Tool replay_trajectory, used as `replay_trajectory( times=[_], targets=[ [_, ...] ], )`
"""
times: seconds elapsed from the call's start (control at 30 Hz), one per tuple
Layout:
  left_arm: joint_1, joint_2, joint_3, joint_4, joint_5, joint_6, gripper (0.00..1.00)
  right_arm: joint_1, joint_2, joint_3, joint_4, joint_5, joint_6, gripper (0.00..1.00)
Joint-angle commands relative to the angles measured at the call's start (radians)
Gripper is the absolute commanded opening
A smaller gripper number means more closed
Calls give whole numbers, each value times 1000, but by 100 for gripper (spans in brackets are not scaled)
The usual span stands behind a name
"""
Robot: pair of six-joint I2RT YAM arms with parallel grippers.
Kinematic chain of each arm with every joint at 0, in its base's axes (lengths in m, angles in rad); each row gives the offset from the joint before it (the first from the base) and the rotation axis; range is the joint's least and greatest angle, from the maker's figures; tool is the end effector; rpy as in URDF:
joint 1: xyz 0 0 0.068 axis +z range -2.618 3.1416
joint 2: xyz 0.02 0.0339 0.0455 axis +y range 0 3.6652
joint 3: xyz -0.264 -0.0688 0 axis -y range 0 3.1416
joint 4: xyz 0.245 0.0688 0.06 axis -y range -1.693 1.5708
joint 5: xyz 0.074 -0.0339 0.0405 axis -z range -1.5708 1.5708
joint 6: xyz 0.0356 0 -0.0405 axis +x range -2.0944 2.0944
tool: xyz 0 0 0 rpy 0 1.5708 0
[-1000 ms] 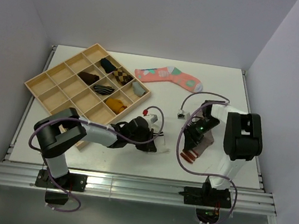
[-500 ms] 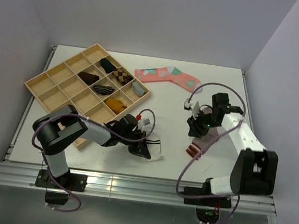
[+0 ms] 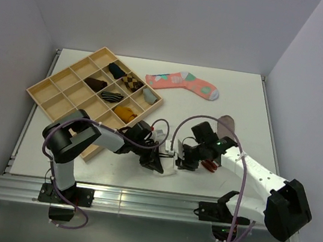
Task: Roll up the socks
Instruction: Roll the sock at the center of the board.
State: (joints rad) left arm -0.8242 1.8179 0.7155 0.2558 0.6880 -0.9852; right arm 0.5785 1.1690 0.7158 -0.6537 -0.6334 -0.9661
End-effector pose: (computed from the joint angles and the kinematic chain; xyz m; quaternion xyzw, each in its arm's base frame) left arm 0.1980 -0.2473 0.1019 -0.0483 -0.8871 0.4571 0.0419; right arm 0.1637 0.1321 0.2113 -0.6966 0.6125 0.2553 0.2727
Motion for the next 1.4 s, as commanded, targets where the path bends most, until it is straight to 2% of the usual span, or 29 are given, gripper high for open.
replay_trajectory(
  times=[0.0,0.2,0.53,0.9,1.17,1.23,1.37],
  targets=[
    [0,32,25,-82,-13,11,0,93,1,-54,98,40,9,43],
    [0,50,27,-81,-8,5,0,245,-22,-118,199,129,59,42],
    [0,47,38,-98,-7,16,0,383,37,-173,338,254,115,38],
    [0,58,56,-115,12,40,0,403,89,-168,411,359,130,39],
    [3,54,52,-101,27,39,0,425,126,-162,372,356,116,41],
    [8,47,52,-93,30,36,3,429,149,-156,365,354,119,41],
    [19,17,42,-73,24,13,13,428,179,-139,350,363,132,24]
  ],
)
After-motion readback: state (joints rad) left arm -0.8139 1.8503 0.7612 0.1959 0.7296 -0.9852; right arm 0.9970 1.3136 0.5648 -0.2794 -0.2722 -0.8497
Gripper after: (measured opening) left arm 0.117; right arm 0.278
